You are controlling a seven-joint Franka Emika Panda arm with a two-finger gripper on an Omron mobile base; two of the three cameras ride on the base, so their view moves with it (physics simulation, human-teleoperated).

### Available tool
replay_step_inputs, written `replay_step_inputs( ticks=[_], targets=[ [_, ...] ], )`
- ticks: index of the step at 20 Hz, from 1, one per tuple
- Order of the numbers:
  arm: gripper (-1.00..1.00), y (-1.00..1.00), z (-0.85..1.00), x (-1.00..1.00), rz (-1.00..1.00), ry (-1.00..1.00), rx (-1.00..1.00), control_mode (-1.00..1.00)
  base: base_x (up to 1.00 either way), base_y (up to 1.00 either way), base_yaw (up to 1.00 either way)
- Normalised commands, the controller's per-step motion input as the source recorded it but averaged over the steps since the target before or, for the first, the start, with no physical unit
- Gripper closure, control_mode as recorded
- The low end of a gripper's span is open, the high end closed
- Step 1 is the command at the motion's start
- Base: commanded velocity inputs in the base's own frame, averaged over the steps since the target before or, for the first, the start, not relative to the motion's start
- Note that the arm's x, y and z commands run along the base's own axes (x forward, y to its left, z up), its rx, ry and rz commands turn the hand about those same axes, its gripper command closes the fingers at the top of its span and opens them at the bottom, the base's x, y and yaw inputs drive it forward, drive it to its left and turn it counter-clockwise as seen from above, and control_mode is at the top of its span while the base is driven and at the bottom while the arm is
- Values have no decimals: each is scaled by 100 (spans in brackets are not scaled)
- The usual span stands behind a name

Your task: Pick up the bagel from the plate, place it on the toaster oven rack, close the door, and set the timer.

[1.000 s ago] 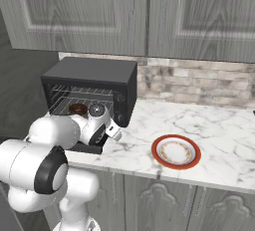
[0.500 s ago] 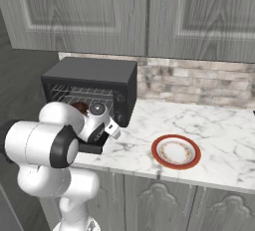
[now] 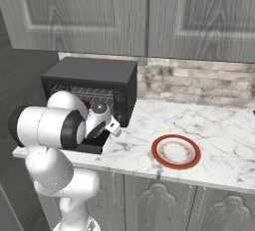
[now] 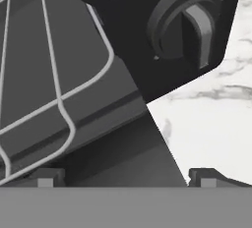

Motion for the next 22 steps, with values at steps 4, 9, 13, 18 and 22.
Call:
replay_step_inputs(
  ticks=[4, 9, 13, 18, 22],
  targets=[
    [-100, 10, 0, 32, 0, -8, 0, -100, 0, 0, 0],
    [-100, 16, 8, 47, 0, -9, 0, -100, 0, 0, 0],
    [-100, 7, 9, 5, 0, -7, 0, -100, 0, 0, 0],
    [-100, -11, 28, -96, 0, -4, 0, -100, 0, 0, 0],
    [-100, -23, 95, -99, 0, 0, 3, -100, 0, 0, 0]
  ],
)
